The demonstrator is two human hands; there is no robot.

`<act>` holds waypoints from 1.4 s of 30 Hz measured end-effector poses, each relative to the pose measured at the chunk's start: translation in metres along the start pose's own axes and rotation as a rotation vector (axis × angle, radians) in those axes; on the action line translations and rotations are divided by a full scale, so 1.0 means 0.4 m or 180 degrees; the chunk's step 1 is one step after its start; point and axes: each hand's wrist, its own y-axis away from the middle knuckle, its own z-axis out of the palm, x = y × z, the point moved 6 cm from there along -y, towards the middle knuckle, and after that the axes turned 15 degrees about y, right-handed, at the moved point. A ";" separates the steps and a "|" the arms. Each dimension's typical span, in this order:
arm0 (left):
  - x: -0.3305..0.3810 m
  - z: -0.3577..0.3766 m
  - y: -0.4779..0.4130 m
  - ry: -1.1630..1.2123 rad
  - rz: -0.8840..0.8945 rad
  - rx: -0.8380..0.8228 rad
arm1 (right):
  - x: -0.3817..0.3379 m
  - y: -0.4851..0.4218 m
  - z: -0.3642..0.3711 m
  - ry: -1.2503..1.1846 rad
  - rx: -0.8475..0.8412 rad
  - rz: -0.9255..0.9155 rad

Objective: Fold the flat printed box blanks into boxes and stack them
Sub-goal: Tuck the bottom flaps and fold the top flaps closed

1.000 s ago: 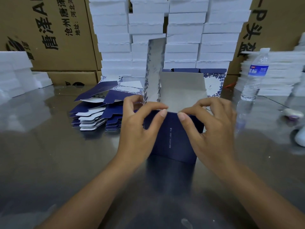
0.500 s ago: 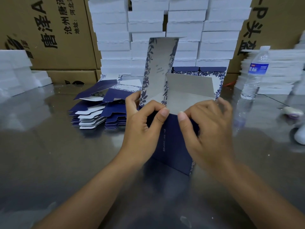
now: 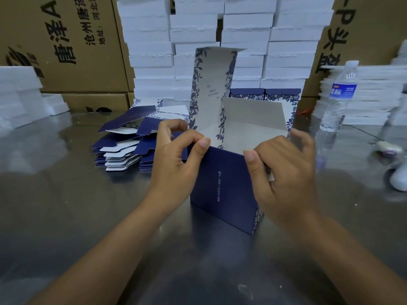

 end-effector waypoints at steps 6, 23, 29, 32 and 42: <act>-0.008 -0.026 -0.001 -0.0270 0.0164 0.0250 | 0.004 0.000 -0.012 -0.0168 0.0178 -0.0059; -0.037 -0.041 -0.006 0.0385 -0.0369 0.0458 | 0.078 -0.002 -0.014 -0.1040 0.0244 0.0919; -0.050 -0.050 -0.011 0.0944 -0.0666 0.0604 | 0.151 0.031 0.063 -0.1852 -0.0547 0.2721; -0.053 -0.035 -0.009 0.1186 -0.0872 0.0474 | 0.139 0.053 0.095 -0.2045 -0.1344 0.3049; -0.054 -0.004 0.001 0.1773 -0.1269 0.0305 | 0.121 0.008 0.078 -0.2504 -0.2502 0.2203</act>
